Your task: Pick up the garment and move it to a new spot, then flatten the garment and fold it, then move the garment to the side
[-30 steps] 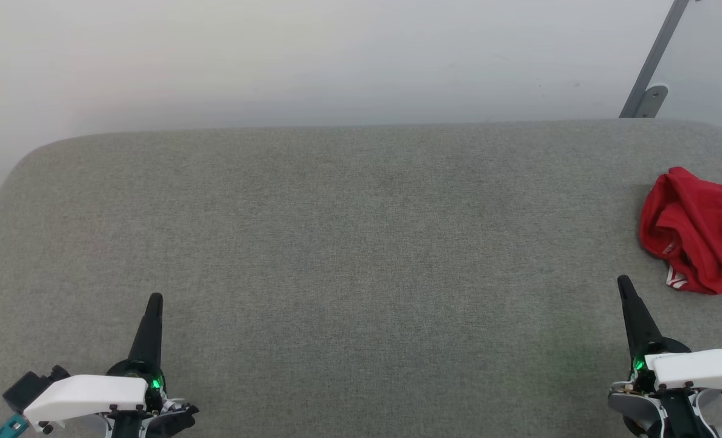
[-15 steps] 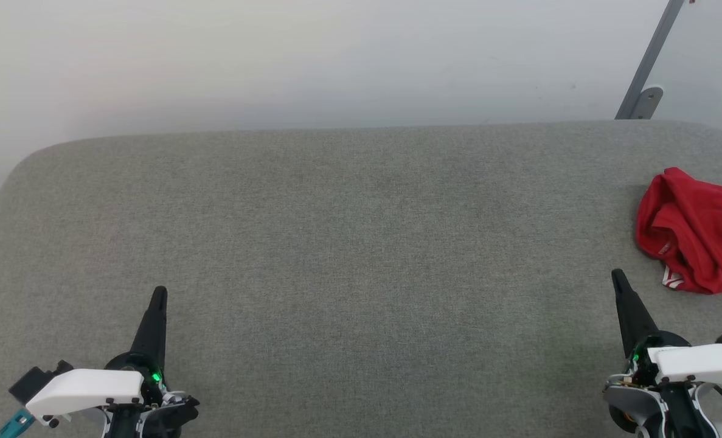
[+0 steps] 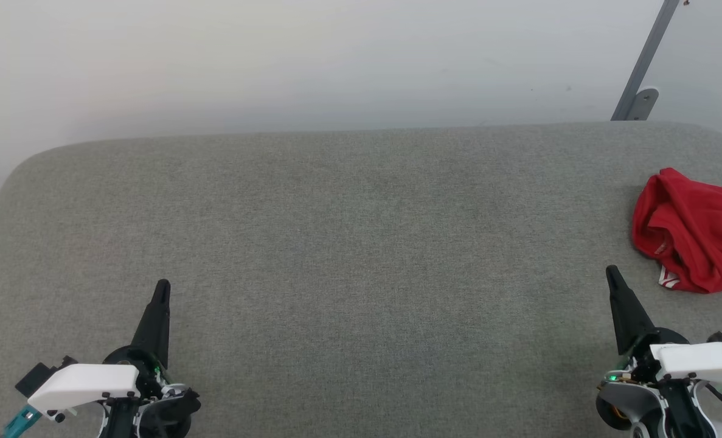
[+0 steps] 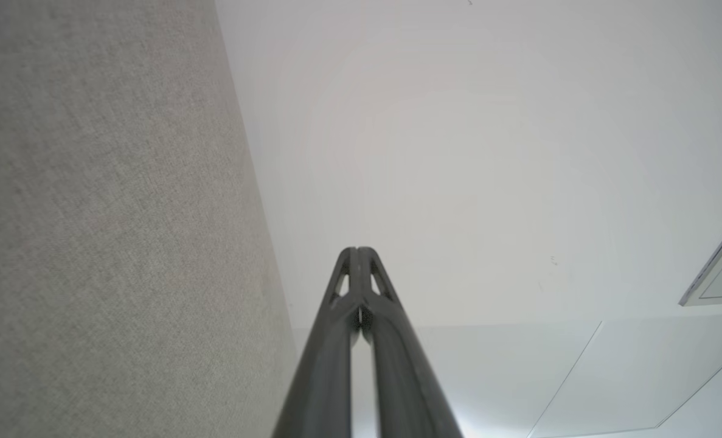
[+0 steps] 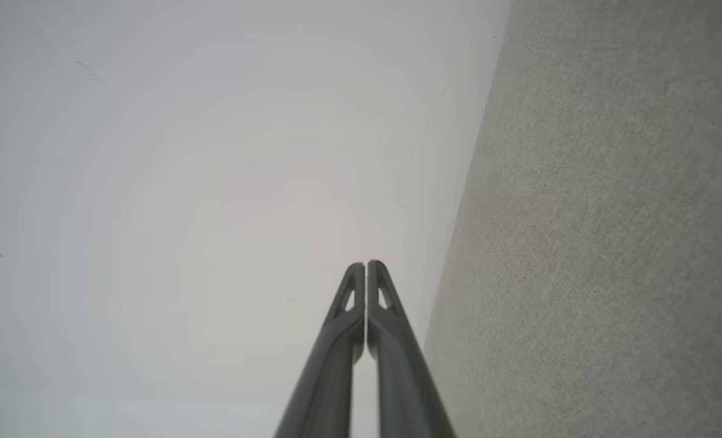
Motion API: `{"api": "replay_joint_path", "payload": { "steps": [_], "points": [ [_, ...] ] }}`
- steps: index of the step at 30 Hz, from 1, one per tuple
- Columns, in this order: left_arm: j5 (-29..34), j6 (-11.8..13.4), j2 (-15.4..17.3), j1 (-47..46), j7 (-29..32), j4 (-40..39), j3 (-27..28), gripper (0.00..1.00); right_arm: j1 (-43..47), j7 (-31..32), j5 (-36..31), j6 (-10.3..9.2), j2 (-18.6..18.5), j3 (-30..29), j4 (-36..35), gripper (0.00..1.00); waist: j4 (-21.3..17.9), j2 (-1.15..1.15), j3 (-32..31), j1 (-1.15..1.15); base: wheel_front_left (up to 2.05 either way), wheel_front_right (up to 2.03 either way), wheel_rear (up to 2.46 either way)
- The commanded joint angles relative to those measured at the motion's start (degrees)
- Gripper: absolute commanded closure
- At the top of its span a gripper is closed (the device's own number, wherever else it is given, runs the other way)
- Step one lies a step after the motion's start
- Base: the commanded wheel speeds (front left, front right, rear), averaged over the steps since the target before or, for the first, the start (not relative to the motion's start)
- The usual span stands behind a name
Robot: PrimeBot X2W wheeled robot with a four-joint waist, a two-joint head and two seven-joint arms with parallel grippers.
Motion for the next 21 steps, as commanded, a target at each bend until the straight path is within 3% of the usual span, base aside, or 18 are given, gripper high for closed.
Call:
{"api": "replay_joint_path", "payload": {
  "steps": [1,21],
  "points": [
    [-0.8,-0.3,-0.1,-0.9,0.4,0.1,0.2,1.00,-0.9,0.5,1.0,0.00,0.3,0.0,0.2,1.00,0.0,0.00,0.0,0.00,0.00,0.00,0.00],
    [-0.8,-0.3,-0.2,-0.9,0.6,0.1,0.3,1.00,-0.7,0.4,1.1,0.00,0.3,0.1,0.2,1.00,-0.1,0.00,-0.1,0.00,0.00,0.00,0.00]
  ]
}}
